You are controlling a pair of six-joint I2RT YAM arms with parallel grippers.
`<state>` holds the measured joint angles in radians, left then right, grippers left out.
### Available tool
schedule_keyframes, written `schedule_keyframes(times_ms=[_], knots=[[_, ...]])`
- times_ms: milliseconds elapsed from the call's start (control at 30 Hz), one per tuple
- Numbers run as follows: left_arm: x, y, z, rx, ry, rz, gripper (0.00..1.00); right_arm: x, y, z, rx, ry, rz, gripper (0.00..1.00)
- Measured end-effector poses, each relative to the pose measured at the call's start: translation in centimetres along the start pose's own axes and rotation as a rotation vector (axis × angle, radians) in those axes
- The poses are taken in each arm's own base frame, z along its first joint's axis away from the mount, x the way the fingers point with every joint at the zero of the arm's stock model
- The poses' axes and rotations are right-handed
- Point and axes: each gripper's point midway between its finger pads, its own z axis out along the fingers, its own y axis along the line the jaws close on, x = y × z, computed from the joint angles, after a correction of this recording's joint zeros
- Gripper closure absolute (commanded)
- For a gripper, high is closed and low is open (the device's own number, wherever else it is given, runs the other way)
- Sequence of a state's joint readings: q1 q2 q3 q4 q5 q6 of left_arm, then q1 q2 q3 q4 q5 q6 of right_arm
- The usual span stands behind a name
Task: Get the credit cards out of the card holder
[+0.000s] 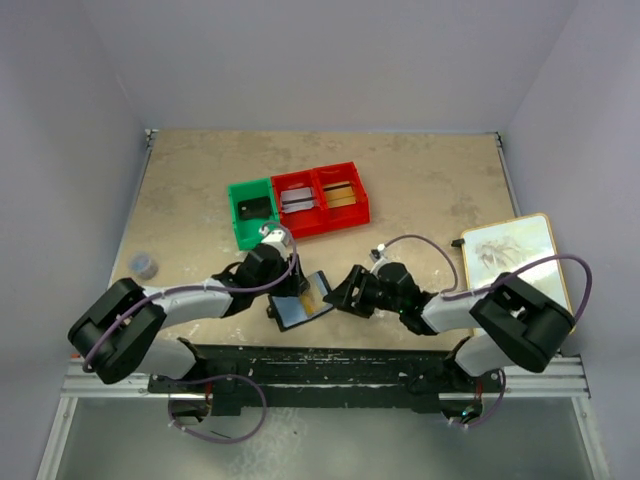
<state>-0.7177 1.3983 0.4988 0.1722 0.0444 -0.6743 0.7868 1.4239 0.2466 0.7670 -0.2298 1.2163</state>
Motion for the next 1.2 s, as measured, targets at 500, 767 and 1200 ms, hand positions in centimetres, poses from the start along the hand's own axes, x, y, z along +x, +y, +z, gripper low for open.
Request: schedule_keyframes(times_ms=[500, 767, 1200], knots=[[4.6, -2.4, -2.7, 0.021, -0.026, -0.152, 0.49, -6.8, 1.5, 4.1, 0.086, -0.07, -0.093, 0.3], [4.1, -0.9, -3.9, -0.041, -0.076, -0.196, 0.45, -9.4, 0.2, 1.0, 0.269, -0.143, -0.203, 0.26], [-2.8, -1.9, -3.8, -0.136, -0.173, -0.056, 0.41, -0.3, -0.2, -2.7, 0.069, -0.022, -0.112, 0.42]])
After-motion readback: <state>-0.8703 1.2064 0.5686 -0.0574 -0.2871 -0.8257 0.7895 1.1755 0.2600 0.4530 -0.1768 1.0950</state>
